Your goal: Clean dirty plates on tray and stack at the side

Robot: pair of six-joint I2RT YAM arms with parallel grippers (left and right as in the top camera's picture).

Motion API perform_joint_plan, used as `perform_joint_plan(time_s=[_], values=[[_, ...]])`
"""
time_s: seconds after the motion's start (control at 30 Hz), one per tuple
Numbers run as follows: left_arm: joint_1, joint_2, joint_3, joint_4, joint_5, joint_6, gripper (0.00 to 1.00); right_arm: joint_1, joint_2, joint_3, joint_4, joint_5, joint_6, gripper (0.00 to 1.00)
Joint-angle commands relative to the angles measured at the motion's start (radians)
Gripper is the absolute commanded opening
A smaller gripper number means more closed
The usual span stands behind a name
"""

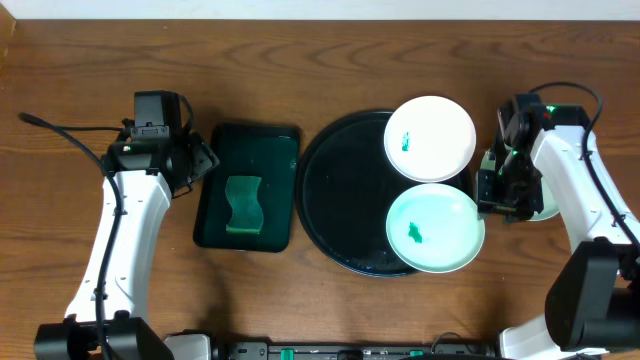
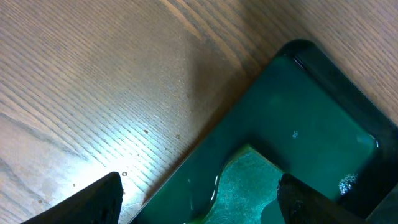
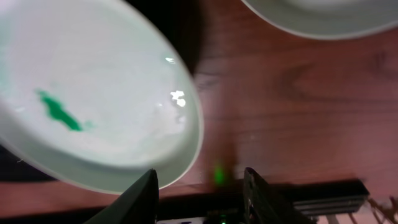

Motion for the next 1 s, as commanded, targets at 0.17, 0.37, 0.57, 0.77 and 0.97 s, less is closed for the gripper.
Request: perform_joint_plan(time_s=[0.17,0.37,0.57,0.77,0.97], values=[[0.003,0.002,0.014,-0.002,-0.012,-0.001,0.80,0.006,-0.014,-0.171,0.096,0.040,0.076,0.42],[0.003,0.002,0.014,-0.002,-0.012,-0.001,0.80,0.006,-0.014,-0.201,0.129,-0.011,0.076,0.21],[0.003,0.002,0.015,-0.002,-0.012,-0.001,0.80,0.006,-0.014,-0.201,0.138,-0.063,0.071,0.01],[0.003,0.002,0.014,-0.002,-0.012,-0.001,0.80,0.015,-0.014,-0.201,0.154,-0.165,0.008,0.01],[0.003,0.002,0.014,-0.002,-0.012,-0.001,0.80,0.040,-0.014,-0.201,0.172,-0.306,-0.045,0.01]])
